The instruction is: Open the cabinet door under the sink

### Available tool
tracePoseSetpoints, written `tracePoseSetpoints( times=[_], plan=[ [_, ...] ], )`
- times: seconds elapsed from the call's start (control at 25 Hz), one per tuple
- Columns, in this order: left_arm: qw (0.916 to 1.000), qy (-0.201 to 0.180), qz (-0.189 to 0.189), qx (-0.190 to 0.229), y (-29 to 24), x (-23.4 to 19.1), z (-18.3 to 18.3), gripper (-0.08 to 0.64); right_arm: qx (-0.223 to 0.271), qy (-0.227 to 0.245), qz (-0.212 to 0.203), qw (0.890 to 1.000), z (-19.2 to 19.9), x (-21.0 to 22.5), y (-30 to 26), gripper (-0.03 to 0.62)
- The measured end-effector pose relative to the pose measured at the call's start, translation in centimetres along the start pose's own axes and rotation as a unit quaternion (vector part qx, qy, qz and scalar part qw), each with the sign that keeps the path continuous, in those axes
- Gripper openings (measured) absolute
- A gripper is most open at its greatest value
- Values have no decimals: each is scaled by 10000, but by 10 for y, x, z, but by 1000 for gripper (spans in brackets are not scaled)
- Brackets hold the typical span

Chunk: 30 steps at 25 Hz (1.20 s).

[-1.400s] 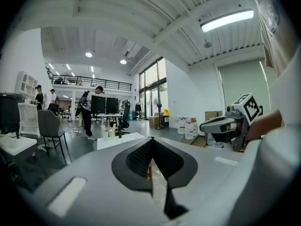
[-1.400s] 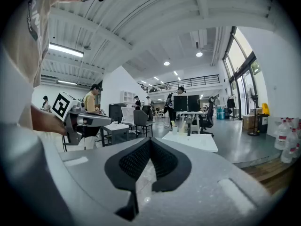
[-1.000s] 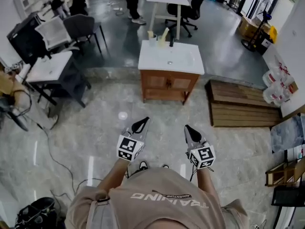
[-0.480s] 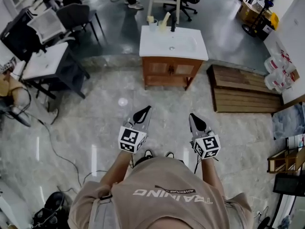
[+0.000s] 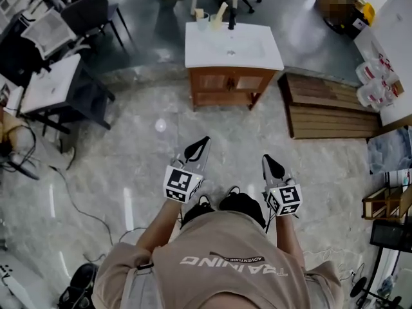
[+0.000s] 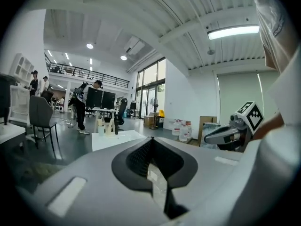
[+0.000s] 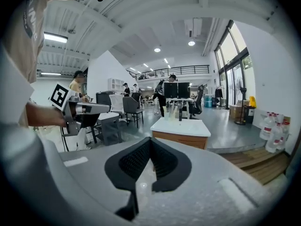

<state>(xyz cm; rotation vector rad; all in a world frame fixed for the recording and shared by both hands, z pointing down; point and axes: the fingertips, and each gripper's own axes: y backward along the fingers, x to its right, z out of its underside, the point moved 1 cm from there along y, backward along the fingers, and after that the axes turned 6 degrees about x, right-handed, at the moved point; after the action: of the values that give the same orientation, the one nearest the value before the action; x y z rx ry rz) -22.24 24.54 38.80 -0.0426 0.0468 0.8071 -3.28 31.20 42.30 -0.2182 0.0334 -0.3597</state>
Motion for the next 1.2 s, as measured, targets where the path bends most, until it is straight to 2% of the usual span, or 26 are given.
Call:
tracePoseSetpoints(
  times=[0.16, 0.32, 0.52, 0.68, 0.96, 1.12, 1.2],
  plan=[
    [9998, 103, -50, -159, -18, -19, 12, 17, -134, -84, -130, 9998, 8, 4, -22, 3],
    [9991, 143, -277, -272, -41, -35, 14, 17, 50, -53, -315, 9995, 1, 24, -51, 3],
    [9986, -262, -261, -366, -94, -42, -9, 17, 197, -204, -334, 9990, -5, 79, -86, 3],
    [9973, -456, -469, -331, -136, -58, -34, 18, 259, -259, -433, 9984, -12, 120, -116, 3],
    [9955, -289, -746, -508, -179, -56, -27, 17, 356, -187, -714, 9966, -32, 171, -167, 3],
    [9948, -153, -844, -557, -195, -59, -25, 17, 332, -115, -1029, 9941, -36, 166, -179, 3],
    [9947, -112, -842, -572, -204, -62, -27, 18, 194, -335, -1148, 9926, -28, 162, -180, 3]
  ],
)
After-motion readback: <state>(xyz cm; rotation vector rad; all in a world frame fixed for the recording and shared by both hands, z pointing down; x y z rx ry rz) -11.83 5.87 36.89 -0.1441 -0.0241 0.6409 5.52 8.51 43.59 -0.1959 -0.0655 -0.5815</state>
